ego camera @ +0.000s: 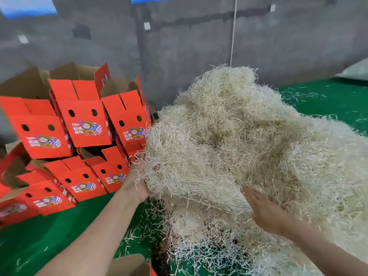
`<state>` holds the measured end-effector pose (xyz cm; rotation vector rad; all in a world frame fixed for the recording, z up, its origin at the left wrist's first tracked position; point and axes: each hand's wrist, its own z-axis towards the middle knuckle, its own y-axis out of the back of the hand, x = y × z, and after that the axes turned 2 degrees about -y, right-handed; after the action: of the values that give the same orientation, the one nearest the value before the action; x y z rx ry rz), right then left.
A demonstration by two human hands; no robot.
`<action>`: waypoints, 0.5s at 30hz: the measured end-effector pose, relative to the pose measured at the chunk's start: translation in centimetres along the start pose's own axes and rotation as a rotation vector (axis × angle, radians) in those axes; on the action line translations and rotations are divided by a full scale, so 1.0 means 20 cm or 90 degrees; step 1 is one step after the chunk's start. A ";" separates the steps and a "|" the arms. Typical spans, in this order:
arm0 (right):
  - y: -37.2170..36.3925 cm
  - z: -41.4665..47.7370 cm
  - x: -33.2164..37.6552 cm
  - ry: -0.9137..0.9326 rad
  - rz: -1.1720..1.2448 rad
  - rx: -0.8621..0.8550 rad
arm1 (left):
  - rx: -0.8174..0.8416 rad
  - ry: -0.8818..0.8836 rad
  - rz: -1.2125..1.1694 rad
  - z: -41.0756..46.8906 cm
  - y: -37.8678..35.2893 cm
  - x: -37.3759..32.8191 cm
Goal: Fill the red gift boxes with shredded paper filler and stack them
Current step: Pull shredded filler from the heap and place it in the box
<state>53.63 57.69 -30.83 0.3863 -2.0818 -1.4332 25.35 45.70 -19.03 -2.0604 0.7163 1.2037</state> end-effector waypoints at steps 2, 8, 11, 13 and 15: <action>0.00 -0.01 0.01 0.018 -0.005 0.065 | -0.048 0.015 -0.002 0.01 0.05 0.03; 0.48 0.03 0.24 0.088 0.386 0.062 | -0.022 0.008 -0.016 0.00 0.12 0.04; 0.49 0.12 0.49 0.154 0.353 0.052 | -0.003 0.014 -0.016 -0.02 0.11 0.09; 0.34 0.19 0.62 0.146 0.308 0.144 | -0.027 -0.008 -0.016 -0.03 0.09 0.10; 0.14 0.22 0.68 0.110 0.250 0.127 | -0.021 -0.039 -0.067 -0.04 0.08 0.06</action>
<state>40.48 54.85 -25.33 0.1577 -2.0249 -0.9364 25.09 43.82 -20.17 -2.0521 0.5557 1.2208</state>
